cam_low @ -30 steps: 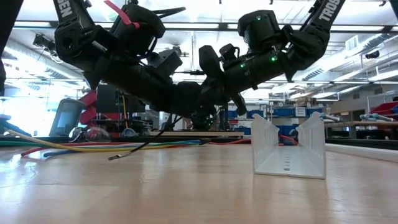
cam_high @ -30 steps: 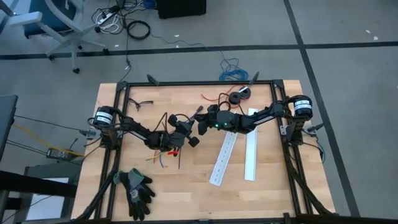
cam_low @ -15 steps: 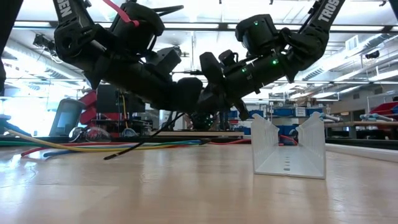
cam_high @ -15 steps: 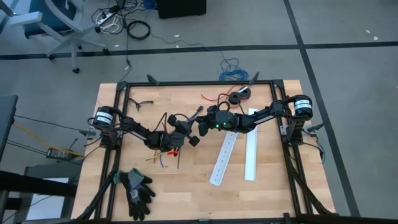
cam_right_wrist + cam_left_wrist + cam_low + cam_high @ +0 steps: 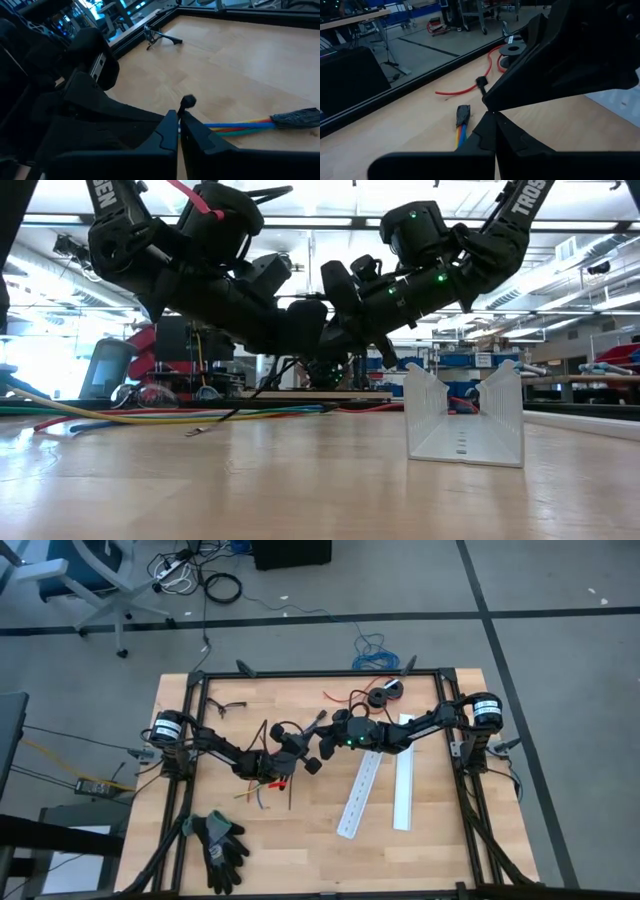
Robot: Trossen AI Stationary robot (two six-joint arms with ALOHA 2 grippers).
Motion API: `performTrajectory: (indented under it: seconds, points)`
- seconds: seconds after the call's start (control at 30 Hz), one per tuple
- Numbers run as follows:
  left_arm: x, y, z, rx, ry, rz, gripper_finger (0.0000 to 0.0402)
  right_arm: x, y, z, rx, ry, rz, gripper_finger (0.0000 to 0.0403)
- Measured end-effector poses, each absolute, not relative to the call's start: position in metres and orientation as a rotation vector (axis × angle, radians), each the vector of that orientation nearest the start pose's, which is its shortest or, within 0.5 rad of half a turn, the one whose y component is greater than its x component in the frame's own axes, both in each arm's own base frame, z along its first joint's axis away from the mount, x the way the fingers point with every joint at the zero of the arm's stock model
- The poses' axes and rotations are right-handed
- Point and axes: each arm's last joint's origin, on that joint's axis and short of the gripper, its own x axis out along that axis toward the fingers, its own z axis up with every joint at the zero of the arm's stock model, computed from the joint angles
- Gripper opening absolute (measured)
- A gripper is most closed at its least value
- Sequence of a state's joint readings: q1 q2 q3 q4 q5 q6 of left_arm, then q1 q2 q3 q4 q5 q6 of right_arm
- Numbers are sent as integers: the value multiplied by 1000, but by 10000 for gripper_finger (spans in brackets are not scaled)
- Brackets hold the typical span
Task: Ziptie cables
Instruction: Wrap the cable wires with the black zip tie
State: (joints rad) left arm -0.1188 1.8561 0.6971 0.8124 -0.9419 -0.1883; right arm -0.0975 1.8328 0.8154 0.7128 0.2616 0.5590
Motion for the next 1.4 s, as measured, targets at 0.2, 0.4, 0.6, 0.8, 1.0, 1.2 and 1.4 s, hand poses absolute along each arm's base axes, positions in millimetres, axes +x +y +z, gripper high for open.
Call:
performTrajectory:
  seconds: [0.2,0.4,0.6,0.8,1.0,1.2,1.4]
  points:
    - [328,-16,128,3,230,834,12,357,-42,152,501,216,-432,0]
    - [328,-20,128,11,233,818,14,355,-42,147,486,267,-443,0]
    - [327,-23,127,31,245,798,28,354,-41,145,473,294,-441,0]
    - [327,-23,124,44,281,772,74,354,-41,144,463,303,-439,0]
    - [309,-23,124,11,239,764,114,353,-40,142,454,338,-419,0]
    - [277,-19,118,-148,121,586,124,354,-38,142,423,358,-345,0]
    - [267,-14,111,-286,138,371,124,355,-37,143,397,370,-234,0]
